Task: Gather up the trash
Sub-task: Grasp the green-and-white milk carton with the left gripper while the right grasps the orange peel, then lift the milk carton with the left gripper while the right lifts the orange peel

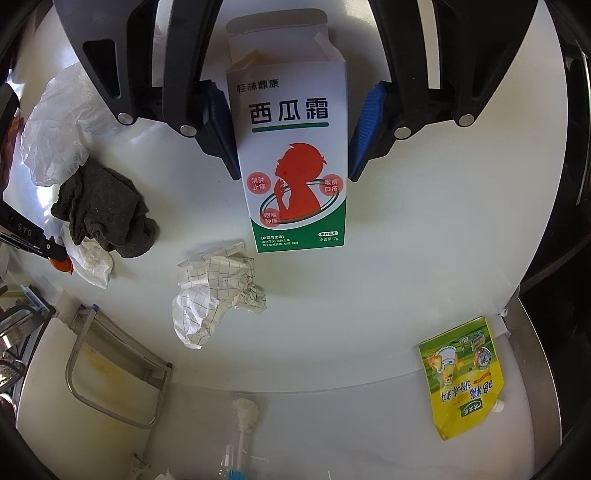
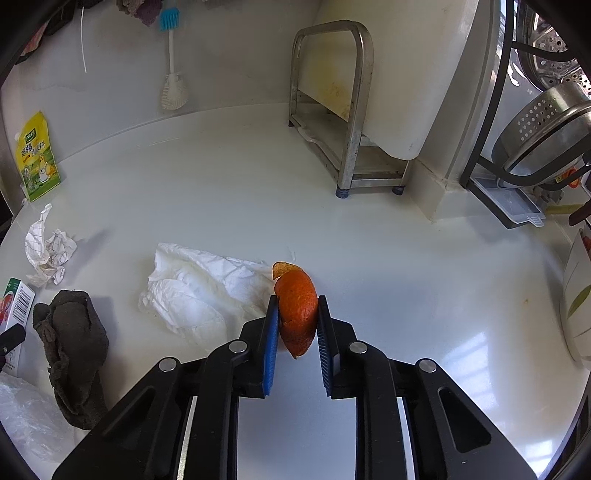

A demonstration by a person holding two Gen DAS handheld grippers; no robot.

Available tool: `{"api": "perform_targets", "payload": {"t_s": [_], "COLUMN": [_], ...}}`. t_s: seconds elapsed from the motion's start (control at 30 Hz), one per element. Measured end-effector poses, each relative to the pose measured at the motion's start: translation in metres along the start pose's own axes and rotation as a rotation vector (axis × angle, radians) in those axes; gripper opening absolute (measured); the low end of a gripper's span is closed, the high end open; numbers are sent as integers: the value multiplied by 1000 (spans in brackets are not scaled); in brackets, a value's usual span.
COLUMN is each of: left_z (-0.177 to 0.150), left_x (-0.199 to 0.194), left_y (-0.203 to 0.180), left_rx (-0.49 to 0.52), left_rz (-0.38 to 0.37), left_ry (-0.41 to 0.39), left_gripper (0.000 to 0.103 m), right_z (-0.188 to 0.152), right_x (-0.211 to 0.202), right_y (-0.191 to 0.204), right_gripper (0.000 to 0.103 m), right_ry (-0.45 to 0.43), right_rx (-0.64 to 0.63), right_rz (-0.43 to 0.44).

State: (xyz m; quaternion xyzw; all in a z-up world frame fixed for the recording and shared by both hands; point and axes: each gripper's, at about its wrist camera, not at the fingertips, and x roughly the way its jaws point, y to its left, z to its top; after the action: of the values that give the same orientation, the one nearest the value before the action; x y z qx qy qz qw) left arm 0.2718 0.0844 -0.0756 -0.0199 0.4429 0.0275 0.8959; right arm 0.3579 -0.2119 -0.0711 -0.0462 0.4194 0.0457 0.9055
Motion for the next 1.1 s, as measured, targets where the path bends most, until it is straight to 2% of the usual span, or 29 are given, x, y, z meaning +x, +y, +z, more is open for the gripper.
{"api": "perform_targets", "payload": {"t_s": [0.37, 0.7, 0.93, 1.1], "left_z": [-1, -6, -18, -39], "left_x": [-3, -23, -70, -117], "left_y": [7, 3, -8, -24], "left_rx": [-51, -25, 18, 66], "left_rz": [-37, 25, 16, -22], "left_ry": [-9, -91, -177, -229], "left_gripper": [51, 51, 51, 51], "right_z": [-5, -26, -56, -95], "right_x": [-14, -49, -89, -132], "right_y": [-3, -5, 2, 13], "right_gripper": [16, 15, 15, 15], "right_ry": [-39, -79, -107, -135], "right_rx": [26, 63, 90, 105], "right_rz": [21, 32, 32, 27]}}
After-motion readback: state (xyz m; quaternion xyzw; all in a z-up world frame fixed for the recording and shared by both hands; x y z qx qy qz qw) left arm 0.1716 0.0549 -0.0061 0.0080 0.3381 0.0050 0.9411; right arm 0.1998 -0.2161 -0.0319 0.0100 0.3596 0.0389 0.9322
